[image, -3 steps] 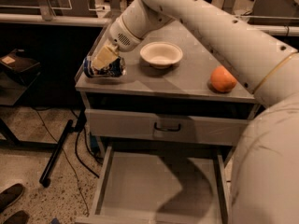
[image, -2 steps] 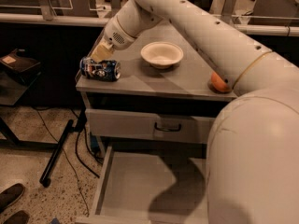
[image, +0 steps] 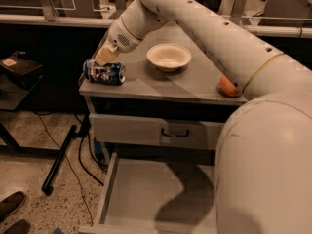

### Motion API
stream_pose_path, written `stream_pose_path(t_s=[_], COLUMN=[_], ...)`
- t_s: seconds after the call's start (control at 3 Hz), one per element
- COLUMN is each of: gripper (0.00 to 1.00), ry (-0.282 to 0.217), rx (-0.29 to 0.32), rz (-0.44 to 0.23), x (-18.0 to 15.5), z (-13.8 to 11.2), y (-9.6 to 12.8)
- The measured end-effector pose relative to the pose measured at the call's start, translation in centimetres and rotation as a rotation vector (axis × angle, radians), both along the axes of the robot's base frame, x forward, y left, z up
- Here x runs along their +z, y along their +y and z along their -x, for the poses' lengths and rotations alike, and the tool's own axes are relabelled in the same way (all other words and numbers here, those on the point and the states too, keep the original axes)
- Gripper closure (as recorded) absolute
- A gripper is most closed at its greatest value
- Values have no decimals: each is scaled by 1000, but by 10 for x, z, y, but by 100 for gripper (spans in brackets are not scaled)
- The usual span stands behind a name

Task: Pick pepsi can from middle drawer and place on counter

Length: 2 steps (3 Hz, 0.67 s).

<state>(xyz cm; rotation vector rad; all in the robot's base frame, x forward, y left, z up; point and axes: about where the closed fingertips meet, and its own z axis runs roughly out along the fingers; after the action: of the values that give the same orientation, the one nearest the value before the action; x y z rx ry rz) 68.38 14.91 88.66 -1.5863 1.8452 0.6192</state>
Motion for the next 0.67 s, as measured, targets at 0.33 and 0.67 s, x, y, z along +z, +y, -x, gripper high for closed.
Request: stream_pose_path(t_s=[0.33, 0.67], gripper=[58, 27], ry=[0, 0], rx=[0, 0], rz=[0, 0], x=[0, 0], z=[0, 0], y=[0, 0])
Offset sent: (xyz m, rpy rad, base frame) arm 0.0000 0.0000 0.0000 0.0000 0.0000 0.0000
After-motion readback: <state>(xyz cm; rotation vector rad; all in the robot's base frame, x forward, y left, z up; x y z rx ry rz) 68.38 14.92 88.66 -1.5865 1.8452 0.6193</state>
